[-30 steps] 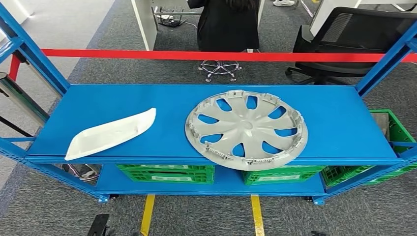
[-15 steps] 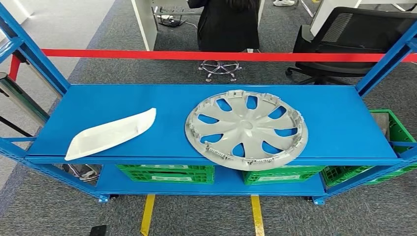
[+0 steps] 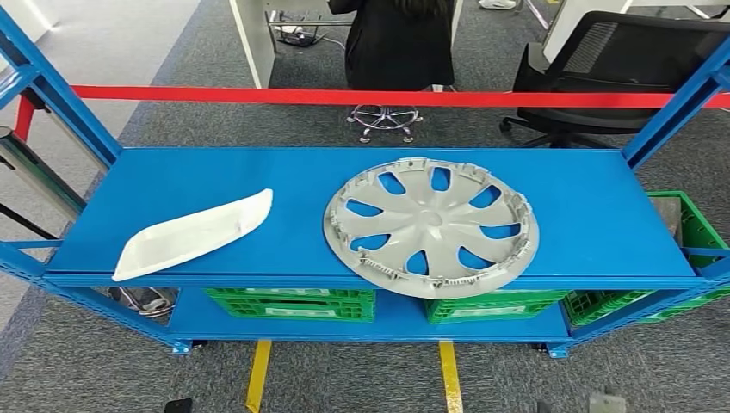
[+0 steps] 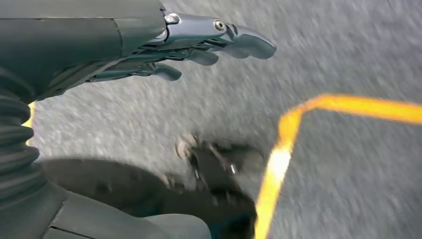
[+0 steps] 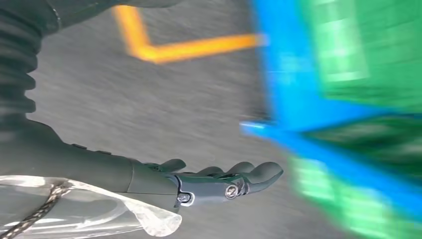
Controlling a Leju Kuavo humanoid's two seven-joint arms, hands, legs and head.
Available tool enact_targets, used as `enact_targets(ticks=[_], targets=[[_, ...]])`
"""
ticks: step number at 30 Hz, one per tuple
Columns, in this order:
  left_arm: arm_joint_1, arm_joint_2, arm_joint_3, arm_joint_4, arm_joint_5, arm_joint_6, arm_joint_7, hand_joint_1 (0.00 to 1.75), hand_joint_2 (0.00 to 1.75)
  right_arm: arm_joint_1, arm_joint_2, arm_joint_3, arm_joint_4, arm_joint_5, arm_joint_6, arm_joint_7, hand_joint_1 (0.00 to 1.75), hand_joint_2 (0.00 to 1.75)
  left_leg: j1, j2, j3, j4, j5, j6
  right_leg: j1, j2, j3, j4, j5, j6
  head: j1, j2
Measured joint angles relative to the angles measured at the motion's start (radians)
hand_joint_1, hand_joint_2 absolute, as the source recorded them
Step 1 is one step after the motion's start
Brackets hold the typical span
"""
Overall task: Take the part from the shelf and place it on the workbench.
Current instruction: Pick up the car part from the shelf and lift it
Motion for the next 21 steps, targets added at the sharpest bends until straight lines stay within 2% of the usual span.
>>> enact_targets(ticks=[2,5,6,8,10,12,15,18,21], targets=[[0.000,0.000,0.003,0.000,-0.009,-0.055,-0.015,0.00,1.75,0.018,0.047,-0.130,-0.151,0.178,0.021,-0.001,0.00,1.75,0.000,-0.001,0.002,0.000,0.000,0.000,0.000,-0.001,-0.004,0.000,-0.001,0.000,0.000,0.000],[0.005,0.006,0.004,0.000,-0.039,-0.100,-0.028,0.00,1.75,0.052,0.134,-0.306,-0.393,0.345,0.061,-0.001,0.00,1.75,0.000,-0.004,0.003,0.000,0.000,0.000,0.000,-0.005,-0.008,0.000,-0.002,-0.001,0.000,0.000],[0.008,0.008,0.004,0.000,-0.057,-0.106,-0.027,0.00,1.75,0.070,0.163,-0.352,-0.481,0.405,0.045,-0.001,0.00,1.75,0.000,-0.005,0.003,0.000,0.000,0.000,0.000,-0.006,-0.008,0.000,-0.003,-0.002,0.000,0.000],[0.012,0.010,-0.002,0.000,-0.100,-0.110,-0.020,0.00,1.75,0.132,0.209,-0.394,-0.665,0.549,-0.068,-0.002,0.00,1.75,0.000,-0.008,0.002,0.000,0.000,0.000,0.000,-0.009,-0.007,0.000,-0.004,-0.002,0.000,0.000],[0.014,0.010,-0.013,0.000,-0.136,-0.110,-0.009,0.00,1.75,0.208,0.239,-0.365,-0.834,0.696,-0.220,-0.004,0.00,1.75,0.000,-0.010,0.001,0.000,-0.001,-0.001,0.000,-0.010,-0.003,0.001,-0.005,-0.002,0.000,0.000],[0.013,0.008,-0.025,0.000,-0.161,-0.110,0.001,0.00,1.75,0.263,0.263,-0.318,-0.968,0.817,-0.295,-0.004,0.00,1.75,0.000,-0.007,0.002,0.000,-0.002,-0.002,0.001,-0.005,0.001,0.001,-0.004,-0.002,0.000,0.000],[0.008,0.007,-0.041,0.000,-0.190,-0.116,0.013,0.00,1.75,0.309,0.289,-0.264,-1.084,0.932,-0.306,-0.003,0.00,1.75,0.001,-0.005,0.004,0.000,-0.003,-0.002,0.001,-0.004,-0.005,0.001,-0.005,-0.002,0.000,0.000],[0.006,0.006,-0.055,0.000,-0.214,-0.121,0.021,0.00,1.75,0.333,0.296,-0.222,-1.130,1.005,-0.306,0.013,0.00,1.75,0.001,-0.005,0.005,0.000,-0.003,-0.003,0.001,-0.004,-0.006,0.000,-0.006,-0.003,0.000,0.000],[0.003,0.006,-0.067,0.000,-0.237,-0.123,0.038,0.00,1.75,0.353,0.286,-0.176,-1.134,1.105,-0.306,0.092,0.00,1.75,0.001,-0.005,0.005,0.000,-0.003,-0.003,0.001,-0.004,-0.006,0.001,-0.006,-0.003,0.000,0.000]])
